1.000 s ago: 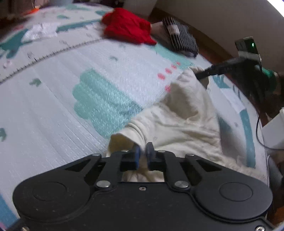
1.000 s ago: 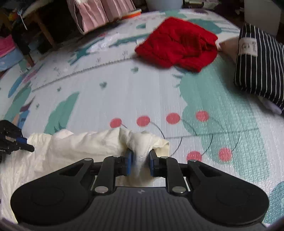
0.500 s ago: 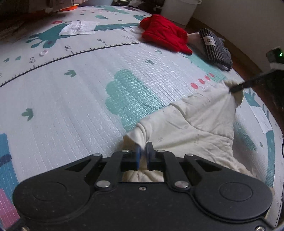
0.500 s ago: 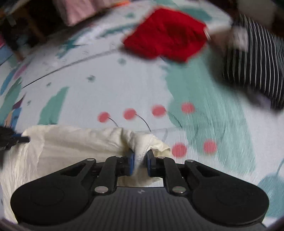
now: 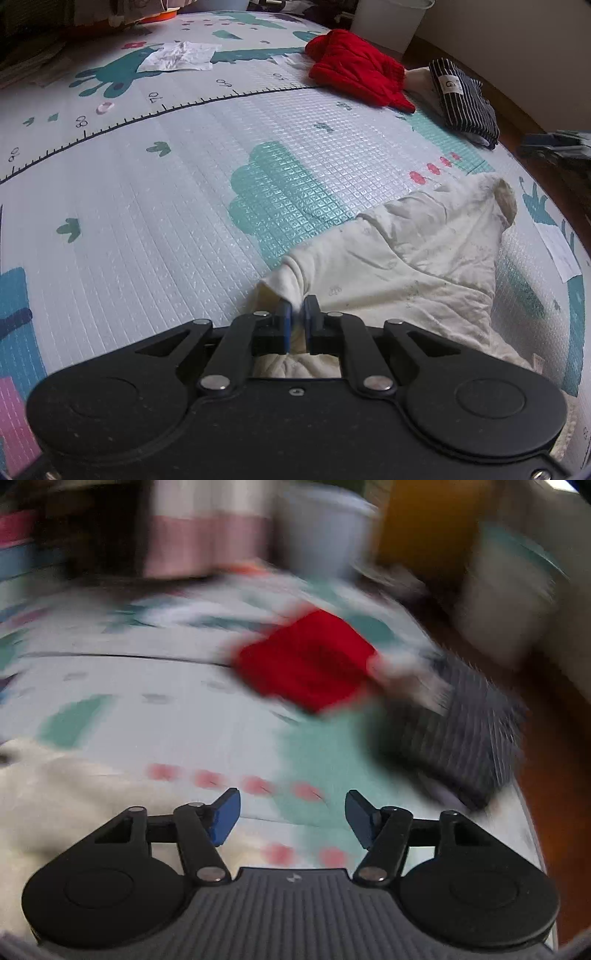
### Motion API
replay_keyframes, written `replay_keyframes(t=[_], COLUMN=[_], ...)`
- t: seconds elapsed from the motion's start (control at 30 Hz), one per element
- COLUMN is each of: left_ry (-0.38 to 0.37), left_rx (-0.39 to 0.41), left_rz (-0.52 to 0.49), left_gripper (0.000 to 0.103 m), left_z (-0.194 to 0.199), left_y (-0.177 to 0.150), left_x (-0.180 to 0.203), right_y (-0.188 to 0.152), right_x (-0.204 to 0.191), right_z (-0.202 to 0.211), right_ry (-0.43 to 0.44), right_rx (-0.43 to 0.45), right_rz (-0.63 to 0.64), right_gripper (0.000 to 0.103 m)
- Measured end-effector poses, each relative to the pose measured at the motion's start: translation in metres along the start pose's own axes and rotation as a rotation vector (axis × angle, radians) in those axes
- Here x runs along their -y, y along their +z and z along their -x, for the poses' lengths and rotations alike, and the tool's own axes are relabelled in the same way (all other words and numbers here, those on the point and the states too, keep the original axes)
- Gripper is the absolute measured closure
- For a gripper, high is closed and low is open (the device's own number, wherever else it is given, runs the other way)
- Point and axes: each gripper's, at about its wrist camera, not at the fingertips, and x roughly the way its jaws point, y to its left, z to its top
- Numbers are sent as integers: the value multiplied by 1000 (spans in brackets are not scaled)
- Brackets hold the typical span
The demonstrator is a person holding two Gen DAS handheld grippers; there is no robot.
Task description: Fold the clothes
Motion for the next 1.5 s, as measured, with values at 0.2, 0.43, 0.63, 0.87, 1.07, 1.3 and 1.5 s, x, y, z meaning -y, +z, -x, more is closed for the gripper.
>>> replay_keyframes(t=[0.2,0.43,0.63,0.87,1.07,1.3,1.5], left_ry=[15,43,89,6,34,75,11], left_rx=[-2,0,74,35,-12,12,-32], left_rz=[22,-35,-228,-338,-290,-191,75], left_gripper=[97,82,81,81,81,81,69], left_z=[-2,5,54,46,39,89,144], left_y=[0,-1,-11,-50,-64,-85,-158], left_x=[1,6,24,58,59,37,32], right_y=[-23,-26,-25,-28,-28,-43,-80], right_x=[-140,-120,-131,-167,-176,-208,-181], right_z=[-27,-54,-27,-55,-23,-15,50], right_ry=[315,315,374,292,315,354,380], right_rx=[-30,-110,-16,-150,-8,-40,-135], right_rz=[332,230,186,299,320,464,82], right_gripper=[72,72,72,65,65,65,45])
